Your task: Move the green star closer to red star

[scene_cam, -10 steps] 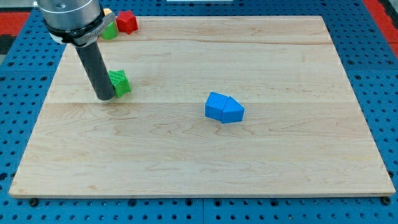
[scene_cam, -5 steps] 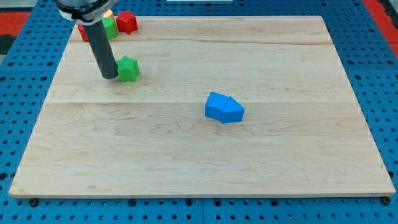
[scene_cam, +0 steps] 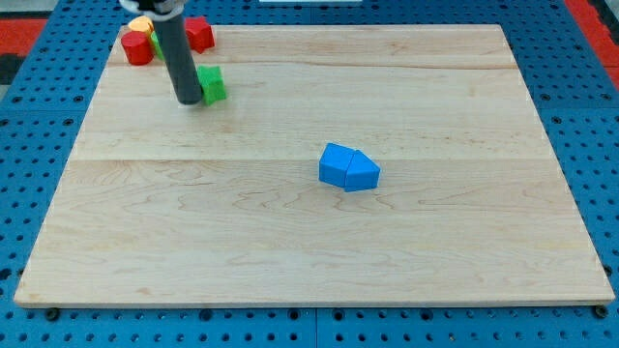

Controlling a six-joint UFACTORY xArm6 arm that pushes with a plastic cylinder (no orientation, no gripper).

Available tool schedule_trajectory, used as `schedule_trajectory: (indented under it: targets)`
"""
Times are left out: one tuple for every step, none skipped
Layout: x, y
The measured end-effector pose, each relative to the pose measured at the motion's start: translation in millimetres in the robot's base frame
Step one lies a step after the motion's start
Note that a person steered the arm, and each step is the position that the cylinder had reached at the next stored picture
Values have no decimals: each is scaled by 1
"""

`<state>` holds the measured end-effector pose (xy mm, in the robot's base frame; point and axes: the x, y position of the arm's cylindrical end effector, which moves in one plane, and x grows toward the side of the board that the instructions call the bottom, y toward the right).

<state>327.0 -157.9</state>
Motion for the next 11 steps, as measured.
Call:
schedule_trajectory:
  targets:
    - [-31,0]
    - [-34,1]
    - [-16,15]
    - [-12,42]
    - [-11,65]
    - [7,81]
    - [7,103]
    - [-11,106]
    - [-26,92]
    - [-35,68]
    - [-42,45]
